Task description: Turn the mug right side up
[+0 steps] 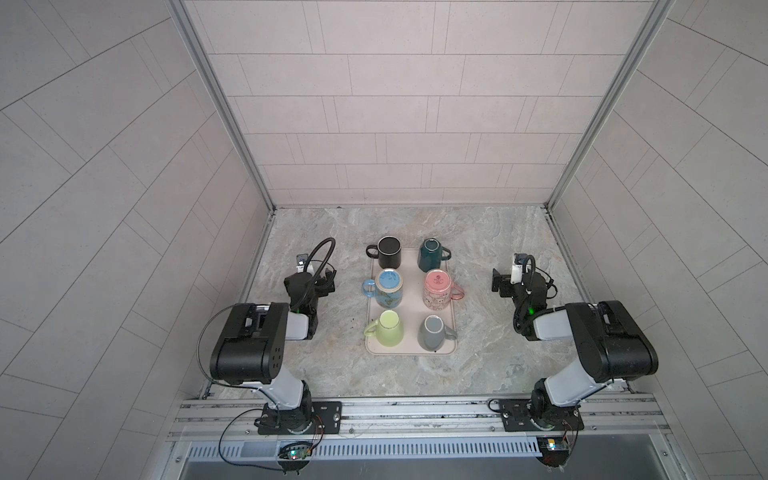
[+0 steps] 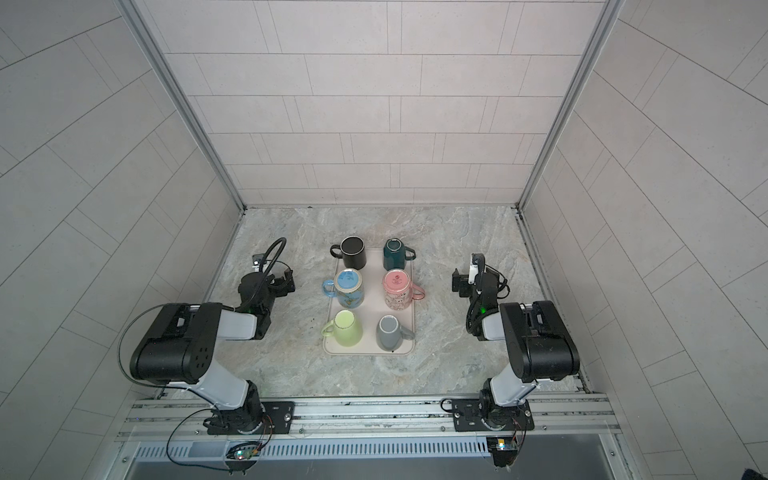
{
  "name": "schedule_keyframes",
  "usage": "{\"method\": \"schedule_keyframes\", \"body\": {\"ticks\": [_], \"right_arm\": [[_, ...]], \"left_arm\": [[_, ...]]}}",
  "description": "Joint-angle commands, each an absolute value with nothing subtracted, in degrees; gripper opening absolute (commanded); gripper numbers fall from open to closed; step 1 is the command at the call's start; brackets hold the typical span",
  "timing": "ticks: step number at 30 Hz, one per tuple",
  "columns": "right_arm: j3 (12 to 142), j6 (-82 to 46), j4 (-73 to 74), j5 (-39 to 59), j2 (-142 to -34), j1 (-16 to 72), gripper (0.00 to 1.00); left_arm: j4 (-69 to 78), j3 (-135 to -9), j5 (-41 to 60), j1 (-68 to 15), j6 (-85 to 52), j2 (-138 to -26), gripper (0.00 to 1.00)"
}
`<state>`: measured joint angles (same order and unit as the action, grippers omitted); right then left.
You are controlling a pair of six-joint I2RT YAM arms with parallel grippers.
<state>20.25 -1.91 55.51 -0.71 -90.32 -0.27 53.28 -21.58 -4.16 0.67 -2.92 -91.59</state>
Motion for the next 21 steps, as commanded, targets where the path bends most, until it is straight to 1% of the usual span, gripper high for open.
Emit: {"method": "schedule_keyframes", "body": {"ticks": [1, 18, 21], "right_arm": [[20.7, -1.3, 56.0, -1.6, -90.4, 0.0, 0.99], [20.5, -1.2, 56.3, -1.6, -90.3, 0.0, 0.99], [19.8, -1.8, 54.5, -3.1, -86.4, 0.0, 0.99]], "left_arm": [[54.0, -22.0, -4.5, 0.6, -2.4, -90.7, 1.0], [54.2, -21.9, -4.9, 0.6, -2.8, -90.2, 1.0], [47.3, -23.1, -6.9, 0.6, -3.2, -85.1, 1.0]]}}
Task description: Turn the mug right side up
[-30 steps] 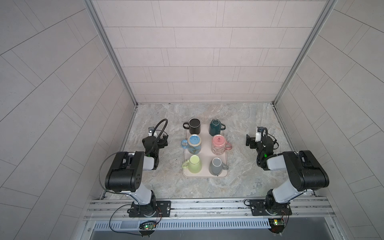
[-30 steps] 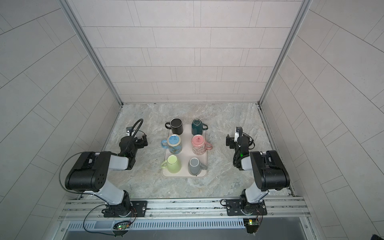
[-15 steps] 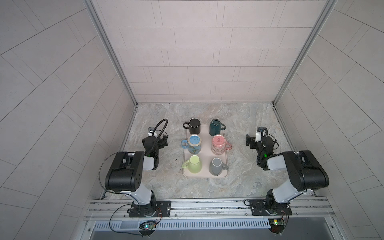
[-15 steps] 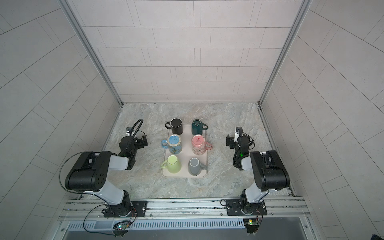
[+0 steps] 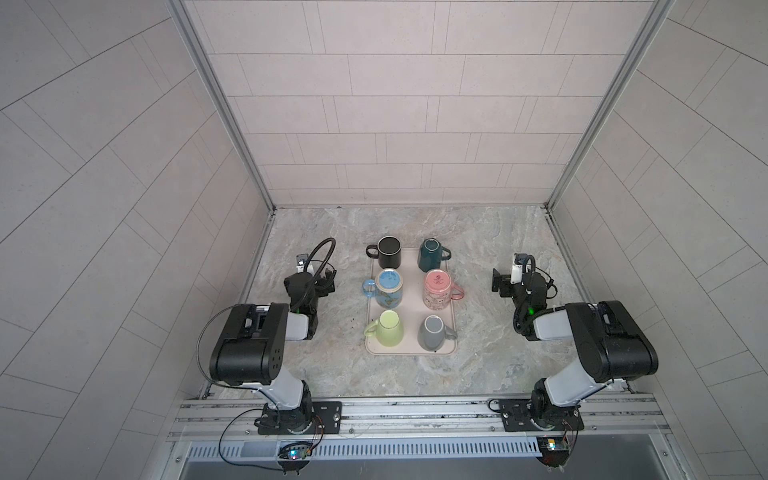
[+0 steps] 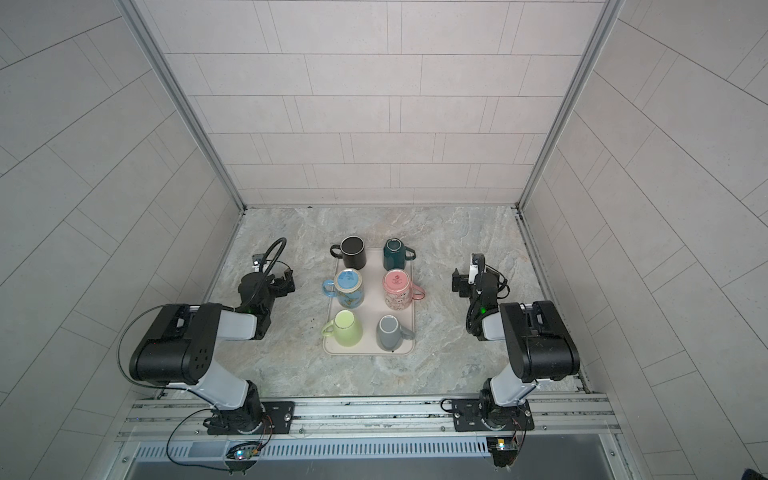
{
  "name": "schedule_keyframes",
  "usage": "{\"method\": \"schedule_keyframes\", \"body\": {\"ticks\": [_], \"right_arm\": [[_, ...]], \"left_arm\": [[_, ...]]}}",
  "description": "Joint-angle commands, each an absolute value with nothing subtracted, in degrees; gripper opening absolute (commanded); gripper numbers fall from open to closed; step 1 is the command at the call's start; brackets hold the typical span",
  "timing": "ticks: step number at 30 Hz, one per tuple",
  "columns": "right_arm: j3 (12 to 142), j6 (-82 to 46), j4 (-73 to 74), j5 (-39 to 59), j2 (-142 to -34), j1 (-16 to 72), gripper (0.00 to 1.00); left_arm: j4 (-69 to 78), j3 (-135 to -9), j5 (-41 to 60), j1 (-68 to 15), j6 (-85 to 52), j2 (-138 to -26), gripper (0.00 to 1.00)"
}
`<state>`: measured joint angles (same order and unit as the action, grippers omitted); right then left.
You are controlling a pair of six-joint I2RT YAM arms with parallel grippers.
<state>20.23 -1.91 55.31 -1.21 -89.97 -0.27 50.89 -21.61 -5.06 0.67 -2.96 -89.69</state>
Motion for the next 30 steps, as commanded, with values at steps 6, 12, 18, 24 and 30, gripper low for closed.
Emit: {"method": "schedule_keyframes", "body": {"ticks": [6, 12, 18, 24, 30], "right_arm": [[22.0, -3.1, 39.1, -5.1, -69.4, 0.0, 0.99], [29.0, -7.1, 18.9, -4.7, -55.5, 0.2, 0.99], [45.3, -8.1, -7.0, 5.9, -52.8, 0.7, 0.98], [60.6, -12.7, -27.9, 13.8, -55.6, 1.4, 0.96], [71.6, -15.3, -43.0, 18.3, -62.6, 7.6, 0.91]], "left_arm": [[37.4, -23.9, -10.8, 0.3, -6.3, -73.5, 1.0], [27.7, -27.7, -9.5, 0.2, -14.0, -64.0, 1.0], [11.2, -38.0, -6.1, 0.2, -21.2, -60.4, 1.0], [-3.6, -47.1, 0.6, 0.3, -27.2, -60.6, 1.0], [-12.0, -51.2, 10.9, 0.3, -32.9, -62.1, 1.0]]}}
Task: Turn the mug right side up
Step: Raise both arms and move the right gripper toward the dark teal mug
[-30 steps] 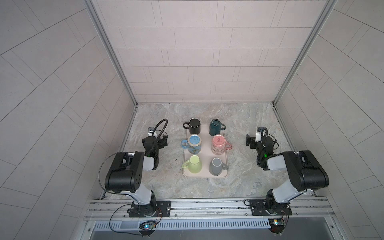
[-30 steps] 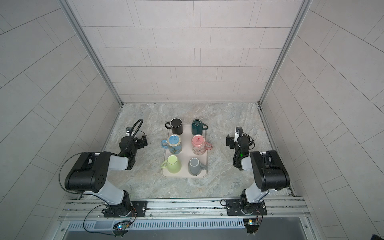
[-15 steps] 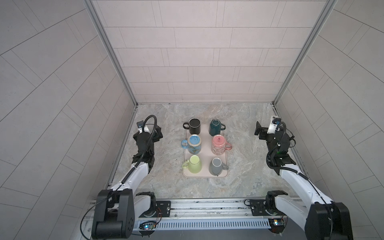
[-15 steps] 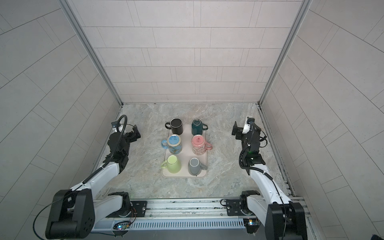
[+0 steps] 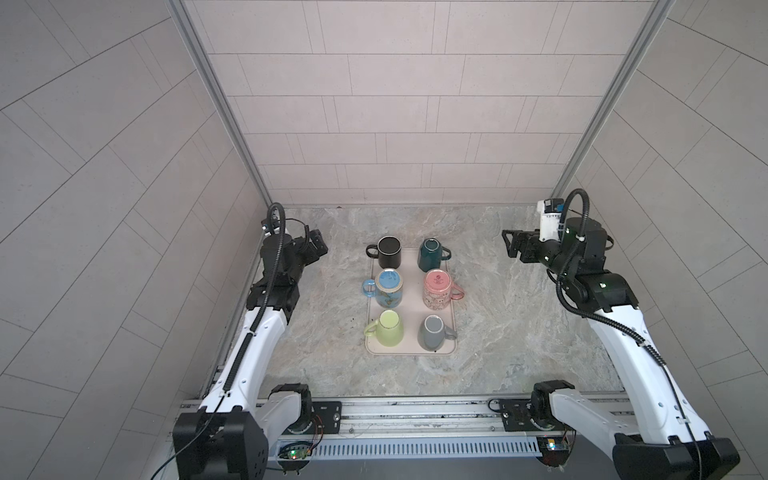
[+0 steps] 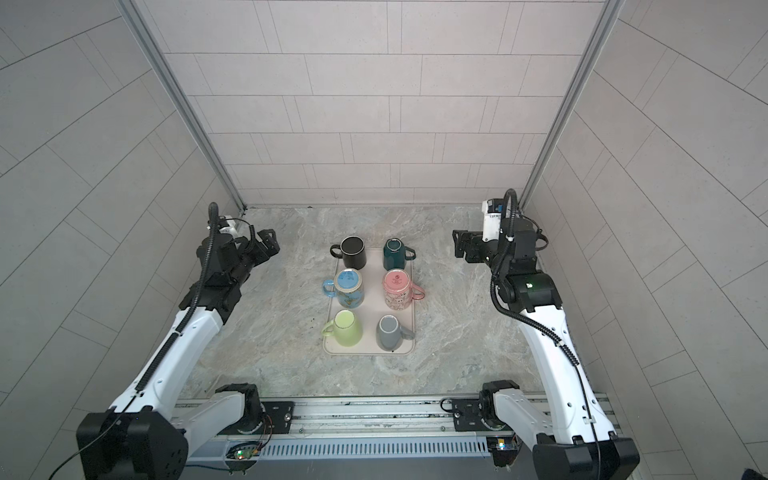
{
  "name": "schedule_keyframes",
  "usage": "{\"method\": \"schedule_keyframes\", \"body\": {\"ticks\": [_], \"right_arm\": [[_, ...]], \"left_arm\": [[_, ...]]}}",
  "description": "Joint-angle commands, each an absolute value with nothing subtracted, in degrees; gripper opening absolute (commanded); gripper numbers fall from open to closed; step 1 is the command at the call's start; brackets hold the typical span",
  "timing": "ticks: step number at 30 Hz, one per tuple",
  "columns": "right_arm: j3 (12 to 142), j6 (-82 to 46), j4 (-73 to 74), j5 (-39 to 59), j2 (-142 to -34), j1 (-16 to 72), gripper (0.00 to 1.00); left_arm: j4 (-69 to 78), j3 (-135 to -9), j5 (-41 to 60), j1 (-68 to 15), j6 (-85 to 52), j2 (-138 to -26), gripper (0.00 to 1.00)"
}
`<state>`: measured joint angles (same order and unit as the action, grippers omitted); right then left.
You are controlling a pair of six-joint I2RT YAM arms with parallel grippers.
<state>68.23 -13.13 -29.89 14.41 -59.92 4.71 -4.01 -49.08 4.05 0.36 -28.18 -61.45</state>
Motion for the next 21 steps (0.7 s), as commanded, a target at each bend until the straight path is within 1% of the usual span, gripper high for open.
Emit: {"method": "schedule_keyframes", "body": {"ticks": [1, 5, 7, 10, 11, 13, 17, 18, 20, 21], "right_arm": [[73.1, -15.3, -44.7, 18.3, -64.0, 8.9, 0.9], [79.2, -16.4, -51.1, 19.7, -71.6, 11.8, 0.89], [82.1, -17.9, -54.0, 21.2, -76.2, 11.8, 0.88], [88.2, -19.9, -58.4, 26.4, -84.2, 11.5, 0.86], [90.6, -20.9, -59.5, 27.5, -86.8, 11.2, 0.84], [95.2, -23.2, -60.3, 29.4, -91.3, 10.0, 0.83], [101.2, -33.1, -57.5, 36.4, -99.2, 5.5, 0.8], [102.1, -36.0, -56.1, 39.6, -101.3, 4.3, 0.77], [102.6, -43.5, -54.0, 44.9, -104.8, 2.2, 0.73], [101.4, -47.7, -50.6, 47.5, -106.0, 1.7, 0.72]], "left_arm": [[-12.5, -51.2, 12.6, 0.3, -33.5, -62.2, 1.0], [-13.4, -50.6, 17.0, 0.3, -35.2, -62.0, 1.0], [-13.7, -50.0, 17.1, 0.3, -35.4, -61.6, 1.0], [-13.9, -49.4, 16.6, 0.3, -35.6, -61.9, 1.0], [-13.8, -49.3, 16.3, 0.3, -35.5, -62.3, 1.0], [-13.4, -49.3, 15.7, 0.3, -35.7, -63.2, 1.0], [-11.8, -50.3, 15.6, 0.3, -36.9, -65.8, 1.0], [-11.3, -50.6, 15.6, 0.3, -37.2, -66.3, 1.0], [-11.2, -51.5, 15.4, 0.3, -37.7, -67.5, 1.0], [-12.0, -52.4, 15.4, 0.3, -37.8, -68.4, 1.0]]}}
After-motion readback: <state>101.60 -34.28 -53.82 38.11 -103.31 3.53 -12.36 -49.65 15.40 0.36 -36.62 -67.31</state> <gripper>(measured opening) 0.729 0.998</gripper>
